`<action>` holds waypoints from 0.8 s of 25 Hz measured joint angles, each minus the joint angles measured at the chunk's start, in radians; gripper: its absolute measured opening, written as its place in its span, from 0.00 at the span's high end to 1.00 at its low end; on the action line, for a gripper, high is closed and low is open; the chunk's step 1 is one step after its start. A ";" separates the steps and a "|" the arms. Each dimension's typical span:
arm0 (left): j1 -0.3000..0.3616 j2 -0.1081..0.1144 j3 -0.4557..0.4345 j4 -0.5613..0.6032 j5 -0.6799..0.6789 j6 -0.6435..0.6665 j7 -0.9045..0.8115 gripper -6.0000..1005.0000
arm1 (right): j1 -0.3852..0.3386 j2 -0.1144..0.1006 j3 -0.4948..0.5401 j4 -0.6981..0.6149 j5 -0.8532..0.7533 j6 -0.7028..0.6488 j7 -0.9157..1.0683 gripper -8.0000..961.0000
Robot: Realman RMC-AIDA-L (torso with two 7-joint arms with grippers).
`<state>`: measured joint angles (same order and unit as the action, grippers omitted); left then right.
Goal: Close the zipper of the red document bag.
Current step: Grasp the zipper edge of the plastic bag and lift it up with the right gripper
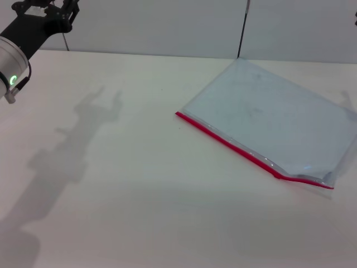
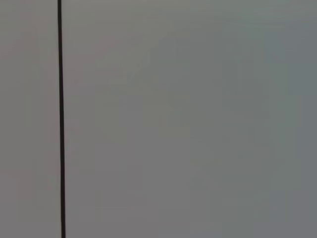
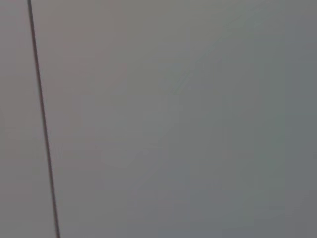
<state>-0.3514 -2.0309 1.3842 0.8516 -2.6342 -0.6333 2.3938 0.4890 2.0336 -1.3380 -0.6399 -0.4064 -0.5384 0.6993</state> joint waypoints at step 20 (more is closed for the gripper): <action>0.024 0.002 -0.002 0.060 0.097 0.083 -0.054 0.57 | -0.210 -0.016 -0.145 -0.284 -0.146 0.027 0.175 0.39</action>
<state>-0.3277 -2.0290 1.3826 0.9117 -2.5370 -0.5500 2.3401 0.2791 2.0175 -1.4830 -0.9235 -0.5523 -0.5112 0.8744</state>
